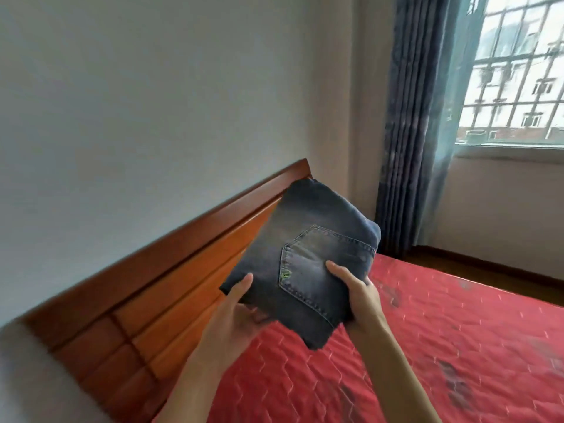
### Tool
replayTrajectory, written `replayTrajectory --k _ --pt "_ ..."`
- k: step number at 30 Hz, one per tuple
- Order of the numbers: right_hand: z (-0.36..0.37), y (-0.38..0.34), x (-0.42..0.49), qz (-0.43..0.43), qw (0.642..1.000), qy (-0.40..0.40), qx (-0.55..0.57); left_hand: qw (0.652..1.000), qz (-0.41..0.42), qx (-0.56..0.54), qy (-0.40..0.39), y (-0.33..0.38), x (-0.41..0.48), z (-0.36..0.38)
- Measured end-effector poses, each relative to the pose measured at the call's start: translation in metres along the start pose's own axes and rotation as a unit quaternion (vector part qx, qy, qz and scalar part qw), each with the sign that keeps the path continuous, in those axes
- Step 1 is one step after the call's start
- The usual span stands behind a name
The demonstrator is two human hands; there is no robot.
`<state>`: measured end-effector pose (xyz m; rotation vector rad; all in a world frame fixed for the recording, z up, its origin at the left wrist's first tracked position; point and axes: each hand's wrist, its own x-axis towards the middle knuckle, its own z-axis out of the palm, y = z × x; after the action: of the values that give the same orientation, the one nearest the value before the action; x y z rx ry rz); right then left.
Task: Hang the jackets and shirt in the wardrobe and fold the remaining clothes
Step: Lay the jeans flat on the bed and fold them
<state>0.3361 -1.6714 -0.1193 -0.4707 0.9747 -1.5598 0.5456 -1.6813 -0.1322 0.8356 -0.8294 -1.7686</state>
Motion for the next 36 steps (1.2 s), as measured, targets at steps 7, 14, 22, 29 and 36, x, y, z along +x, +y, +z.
replayTrajectory --k 7,14,22,29,36 --pt "0.051 0.004 -0.052 0.034 0.990 -0.122 -0.058 0.978 0.115 0.162 0.070 0.079 -0.097 -0.041" --pt "0.115 0.028 -0.095 0.042 0.964 -0.237 -0.110 0.924 0.104 0.321 0.182 0.143 -0.164 -0.037" --pt "0.191 0.058 -0.162 0.028 0.900 -0.392 -0.188 0.867 0.173 0.235 0.405 0.219 -0.234 -0.075" --pt "0.246 0.108 -0.235 0.028 0.871 -0.447 -0.201 0.837 0.233 0.122 0.480 0.250 -0.317 -0.155" --pt "0.297 0.168 -0.308 0.041 0.853 -0.475 -0.210 0.841 0.246 0.025 0.482 0.255 -0.426 -0.223"
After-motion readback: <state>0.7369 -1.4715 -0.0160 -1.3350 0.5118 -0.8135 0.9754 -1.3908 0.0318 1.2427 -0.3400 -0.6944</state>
